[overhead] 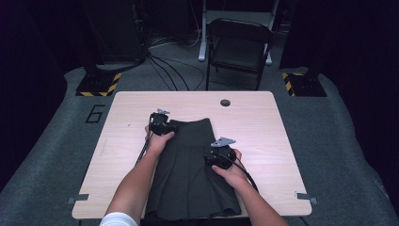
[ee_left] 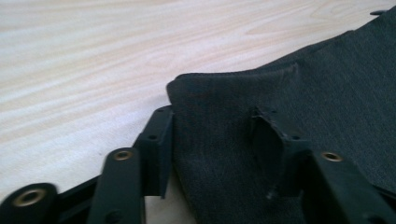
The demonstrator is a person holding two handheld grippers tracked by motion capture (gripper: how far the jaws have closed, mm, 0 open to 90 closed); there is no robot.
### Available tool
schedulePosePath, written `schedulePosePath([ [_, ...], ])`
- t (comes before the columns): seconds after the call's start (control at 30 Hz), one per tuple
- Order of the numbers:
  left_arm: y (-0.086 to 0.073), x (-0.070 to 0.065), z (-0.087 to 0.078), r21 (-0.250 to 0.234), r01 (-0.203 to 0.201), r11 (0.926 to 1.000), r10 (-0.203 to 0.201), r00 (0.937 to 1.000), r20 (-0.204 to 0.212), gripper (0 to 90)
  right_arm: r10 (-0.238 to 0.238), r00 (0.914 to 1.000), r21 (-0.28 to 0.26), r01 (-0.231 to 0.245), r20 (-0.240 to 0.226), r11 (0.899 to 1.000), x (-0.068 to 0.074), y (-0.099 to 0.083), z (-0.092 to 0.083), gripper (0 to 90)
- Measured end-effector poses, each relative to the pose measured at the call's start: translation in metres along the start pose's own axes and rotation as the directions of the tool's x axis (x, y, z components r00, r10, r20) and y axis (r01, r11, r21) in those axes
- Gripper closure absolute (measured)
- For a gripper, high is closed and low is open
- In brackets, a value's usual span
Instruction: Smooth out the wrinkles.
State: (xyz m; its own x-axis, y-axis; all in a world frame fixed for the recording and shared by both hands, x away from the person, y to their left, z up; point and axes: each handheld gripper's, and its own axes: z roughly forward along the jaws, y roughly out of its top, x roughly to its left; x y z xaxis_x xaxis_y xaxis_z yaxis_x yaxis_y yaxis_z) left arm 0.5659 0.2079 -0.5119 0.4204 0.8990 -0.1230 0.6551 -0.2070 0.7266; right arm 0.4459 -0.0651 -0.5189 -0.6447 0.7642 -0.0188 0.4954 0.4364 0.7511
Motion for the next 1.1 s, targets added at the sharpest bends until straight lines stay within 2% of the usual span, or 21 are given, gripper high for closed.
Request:
schedulePosePath([
  [0.17,0.003,0.001,-0.004,0.003,0.006,1.0000,-0.006,1.0000,-0.005,60.1,0.001,1.0000,0.000,-0.001,0.000,1.000,0.000,0.000,0.000,42.5],
  [0.2,0.003,-0.001,-0.004,-0.009,0.022,0.9997,-0.023,0.9996,-0.016,63.1,0.000,1.0000,0.000,0.000,0.000,1.000,0.000,0.000,0.000,42.6],
  [0.27,0.005,0.000,-0.006,-0.002,-0.014,0.9999,0.014,0.9997,-0.021,70.2,-0.001,1.0000,0.000,0.001,0.000,1.000,0.000,0.000,0.000,42.6],
  [0.5,0.009,-0.007,-0.011,-0.026,-0.037,0.9990,0.036,0.9990,-0.027,83.1,-0.002,1.0000,-0.002,0.002,0.001,1.000,0.000,0.000,0.000,42.6],
  [0.67,0.012,-0.011,-0.018,-0.046,-0.052,0.9976,0.051,0.9984,-0.024,84.5,0.011,0.9999,-0.005,-0.011,0.002,1.000,0.001,0.000,0.000,42.8],
  [0.73,0.013,-0.013,-0.021,-0.076,-0.038,0.9964,0.036,0.9992,-0.018,84.8,0.009,1.0000,-0.005,-0.009,0.001,1.000,0.001,0.000,0.000,42.9],
  [0.77,0.014,-0.014,-0.024,-0.074,-0.051,0.9960,0.050,0.9986,-0.016,84.9,0.008,1.0000,-0.006,-0.008,0.003,1.000,0.001,0.000,0.000,42.9],
  [0.87,0.016,-0.017,-0.029,-0.093,-0.050,0.9944,0.050,0.9988,-0.006,85.2,0.010,0.9999,-0.005,-0.010,0.000,1.000,0.001,0.000,0.000,43.1],
  [0.93,0.018,-0.019,-0.033,-0.105,-0.052,0.9931,0.053,0.9986,0.001,85.2,-0.013,0.9999,-0.004,0.013,0.001,1.000,-0.001,0.000,0.000,43.4],
  [1.1,0.022,-0.024,-0.046,-0.140,-0.067,0.9879,0.071,0.9973,0.021,85.4,-0.007,1.0000,-0.005,0.007,-0.001,1.000,-0.001,0.000,0.000,43.4],
])
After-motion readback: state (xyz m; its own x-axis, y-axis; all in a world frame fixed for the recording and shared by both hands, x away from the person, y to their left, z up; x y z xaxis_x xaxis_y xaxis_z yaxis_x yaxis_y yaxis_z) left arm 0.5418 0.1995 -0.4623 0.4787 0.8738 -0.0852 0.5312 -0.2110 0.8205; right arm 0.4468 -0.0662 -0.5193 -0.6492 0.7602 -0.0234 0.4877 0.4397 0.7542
